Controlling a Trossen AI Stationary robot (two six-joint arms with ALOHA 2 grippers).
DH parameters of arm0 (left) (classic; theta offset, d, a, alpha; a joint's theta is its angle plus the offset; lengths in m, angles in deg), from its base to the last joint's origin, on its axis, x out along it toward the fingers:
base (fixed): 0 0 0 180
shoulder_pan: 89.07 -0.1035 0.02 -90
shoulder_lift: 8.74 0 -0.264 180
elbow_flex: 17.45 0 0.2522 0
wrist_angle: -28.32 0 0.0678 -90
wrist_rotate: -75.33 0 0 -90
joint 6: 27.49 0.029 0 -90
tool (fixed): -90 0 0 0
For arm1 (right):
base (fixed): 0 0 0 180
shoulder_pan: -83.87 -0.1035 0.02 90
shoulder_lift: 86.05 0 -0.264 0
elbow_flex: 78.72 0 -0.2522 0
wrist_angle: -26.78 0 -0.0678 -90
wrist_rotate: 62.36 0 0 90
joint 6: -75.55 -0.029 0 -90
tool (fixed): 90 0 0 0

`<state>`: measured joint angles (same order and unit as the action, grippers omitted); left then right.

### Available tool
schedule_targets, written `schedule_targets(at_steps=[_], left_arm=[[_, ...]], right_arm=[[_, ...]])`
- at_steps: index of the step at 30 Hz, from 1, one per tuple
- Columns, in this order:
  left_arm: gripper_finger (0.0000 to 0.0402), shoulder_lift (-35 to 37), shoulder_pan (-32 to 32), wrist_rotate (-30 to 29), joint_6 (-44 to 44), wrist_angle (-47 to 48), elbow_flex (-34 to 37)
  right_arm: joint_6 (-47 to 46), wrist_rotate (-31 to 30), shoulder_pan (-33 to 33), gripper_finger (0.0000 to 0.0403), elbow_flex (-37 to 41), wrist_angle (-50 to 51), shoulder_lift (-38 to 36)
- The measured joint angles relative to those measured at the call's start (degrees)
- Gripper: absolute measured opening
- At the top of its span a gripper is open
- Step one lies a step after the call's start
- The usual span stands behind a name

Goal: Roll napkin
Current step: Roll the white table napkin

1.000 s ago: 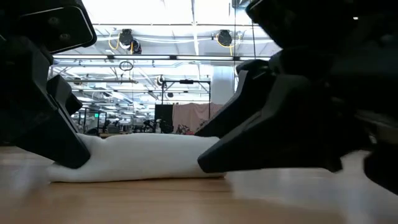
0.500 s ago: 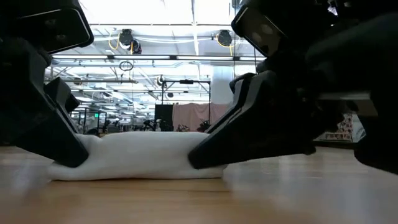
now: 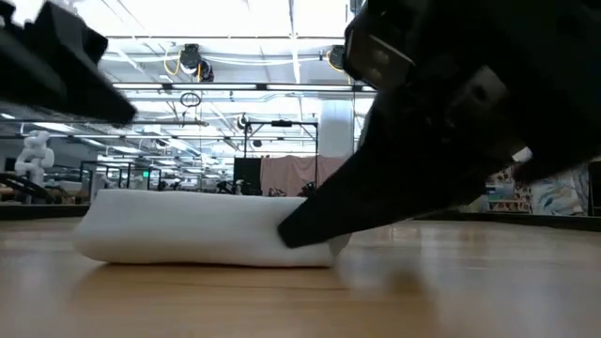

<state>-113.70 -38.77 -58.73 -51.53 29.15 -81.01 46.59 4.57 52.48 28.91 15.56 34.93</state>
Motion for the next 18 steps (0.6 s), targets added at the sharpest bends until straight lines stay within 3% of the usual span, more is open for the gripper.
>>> schedule_targets(at_steps=[8, 15, 18], left_arm=[[0.0223, -8.54, -0.36, -2.72, 12.51, -2.69, -1.63], [0.0222, -9.63, -2.07, -4.06, 12.64, -1.26, -1.75], [0.0206, -9.58, -3.29, -1.92, 12.41, -0.19, -1.84]], right_arm=[[-6.57, 6.66, 1.5, 0.0039, 0.0, -0.38, 0.03], [-6.5, 7.01, 1.5, 0.004, 0.04, -0.46, 0.07], [-5.65, 8.75, 1.81, 0.004, 0.04, -0.93, 0.12]])
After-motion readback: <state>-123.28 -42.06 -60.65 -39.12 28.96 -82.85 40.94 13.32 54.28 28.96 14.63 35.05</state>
